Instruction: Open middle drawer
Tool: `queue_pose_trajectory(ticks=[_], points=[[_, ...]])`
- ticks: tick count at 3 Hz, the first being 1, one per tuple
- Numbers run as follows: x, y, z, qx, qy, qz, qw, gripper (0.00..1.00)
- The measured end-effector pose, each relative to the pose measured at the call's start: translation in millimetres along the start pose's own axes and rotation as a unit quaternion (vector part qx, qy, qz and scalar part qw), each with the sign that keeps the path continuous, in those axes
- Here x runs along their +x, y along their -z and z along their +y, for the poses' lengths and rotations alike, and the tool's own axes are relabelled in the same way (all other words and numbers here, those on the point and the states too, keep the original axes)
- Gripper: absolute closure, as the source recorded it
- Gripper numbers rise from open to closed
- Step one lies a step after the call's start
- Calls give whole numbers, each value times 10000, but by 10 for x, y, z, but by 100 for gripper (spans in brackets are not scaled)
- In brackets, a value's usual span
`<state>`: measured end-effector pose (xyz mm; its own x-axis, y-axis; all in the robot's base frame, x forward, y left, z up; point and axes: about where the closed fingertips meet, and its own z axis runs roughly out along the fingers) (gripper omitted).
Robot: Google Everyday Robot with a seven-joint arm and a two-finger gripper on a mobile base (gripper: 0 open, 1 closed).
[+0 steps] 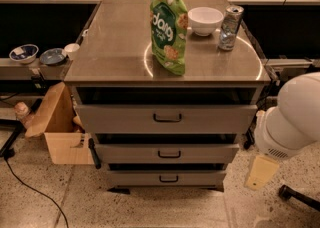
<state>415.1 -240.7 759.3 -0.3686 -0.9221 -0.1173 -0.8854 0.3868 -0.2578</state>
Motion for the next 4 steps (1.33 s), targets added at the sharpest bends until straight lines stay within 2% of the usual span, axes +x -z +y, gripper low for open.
queue_pose_trajectory(ticks=[1,2,3,4], points=[[-13,-136,21,39,-4,-34,10000,0],[-18,-655,100,-158,41,27,9999,0],[-1,-1023,197,-363,142,108,9992,0],[0,-1315,302,-616,388,-47,9973,0]])
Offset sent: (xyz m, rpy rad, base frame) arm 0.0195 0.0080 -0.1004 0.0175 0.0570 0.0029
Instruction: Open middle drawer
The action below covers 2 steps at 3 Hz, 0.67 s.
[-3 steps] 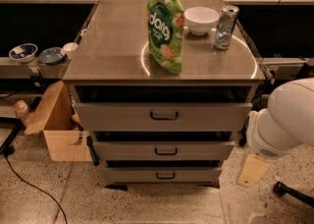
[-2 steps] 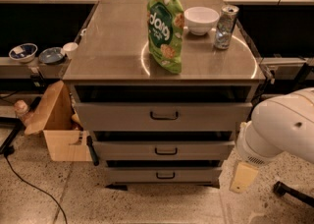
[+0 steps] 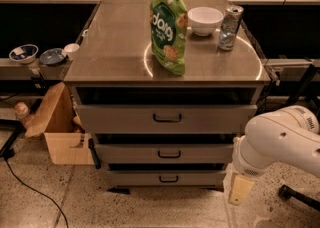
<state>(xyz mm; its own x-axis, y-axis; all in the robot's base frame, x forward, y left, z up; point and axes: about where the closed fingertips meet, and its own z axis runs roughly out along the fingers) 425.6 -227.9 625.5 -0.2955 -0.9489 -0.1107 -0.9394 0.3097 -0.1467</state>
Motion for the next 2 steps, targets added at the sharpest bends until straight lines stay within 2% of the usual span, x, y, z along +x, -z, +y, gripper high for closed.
queue_pose_trajectory(ticks=[1,2], points=[[-31,-157,49,-157,644,-173,9976,0],[-31,-157,49,-157,644,-174,9976,0]])
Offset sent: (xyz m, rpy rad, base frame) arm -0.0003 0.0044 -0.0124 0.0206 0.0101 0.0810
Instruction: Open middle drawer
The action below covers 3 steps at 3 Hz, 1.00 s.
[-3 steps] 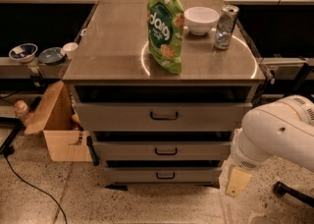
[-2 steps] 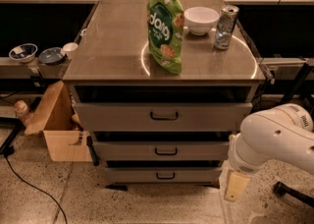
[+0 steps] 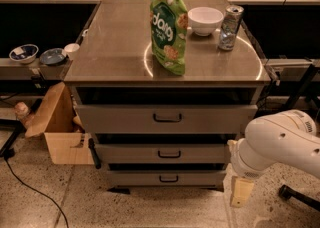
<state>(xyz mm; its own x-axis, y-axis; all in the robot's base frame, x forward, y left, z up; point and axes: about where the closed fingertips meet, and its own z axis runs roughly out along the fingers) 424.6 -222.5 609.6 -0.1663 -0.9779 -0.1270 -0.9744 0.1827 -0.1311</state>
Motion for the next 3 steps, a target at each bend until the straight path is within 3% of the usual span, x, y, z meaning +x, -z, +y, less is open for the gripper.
queue_pose_trajectory(ticks=[1,3], points=[[-22,8,-1,87,13,-51,9999,0],[-80,-395,-87,230,-77,-136,9996,0]])
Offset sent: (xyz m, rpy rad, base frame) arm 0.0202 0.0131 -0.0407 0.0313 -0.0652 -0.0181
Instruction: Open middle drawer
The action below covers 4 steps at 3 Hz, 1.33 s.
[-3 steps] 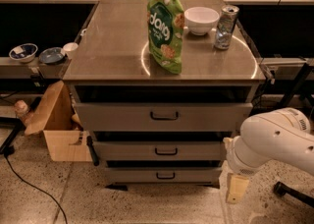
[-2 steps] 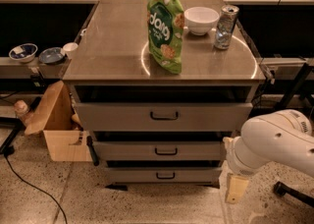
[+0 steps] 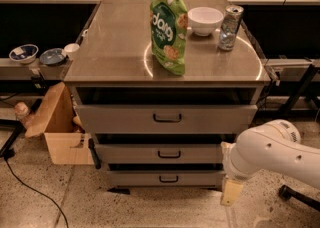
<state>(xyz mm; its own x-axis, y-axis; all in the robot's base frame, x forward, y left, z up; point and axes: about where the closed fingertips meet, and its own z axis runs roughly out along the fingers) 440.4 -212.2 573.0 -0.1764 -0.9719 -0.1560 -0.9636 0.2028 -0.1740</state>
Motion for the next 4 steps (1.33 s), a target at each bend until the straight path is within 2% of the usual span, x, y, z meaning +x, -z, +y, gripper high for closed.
queue_pose_trajectory(ticks=[1,2,3,4], points=[[-12,-250,-24,135,-81,43,9999,0],[-24,-524,-88,425,-385,105,9983,0],[-37,-551,-87,393,-396,93,9984,0],[-151,-739,-187,351,-366,35,9987,0]])
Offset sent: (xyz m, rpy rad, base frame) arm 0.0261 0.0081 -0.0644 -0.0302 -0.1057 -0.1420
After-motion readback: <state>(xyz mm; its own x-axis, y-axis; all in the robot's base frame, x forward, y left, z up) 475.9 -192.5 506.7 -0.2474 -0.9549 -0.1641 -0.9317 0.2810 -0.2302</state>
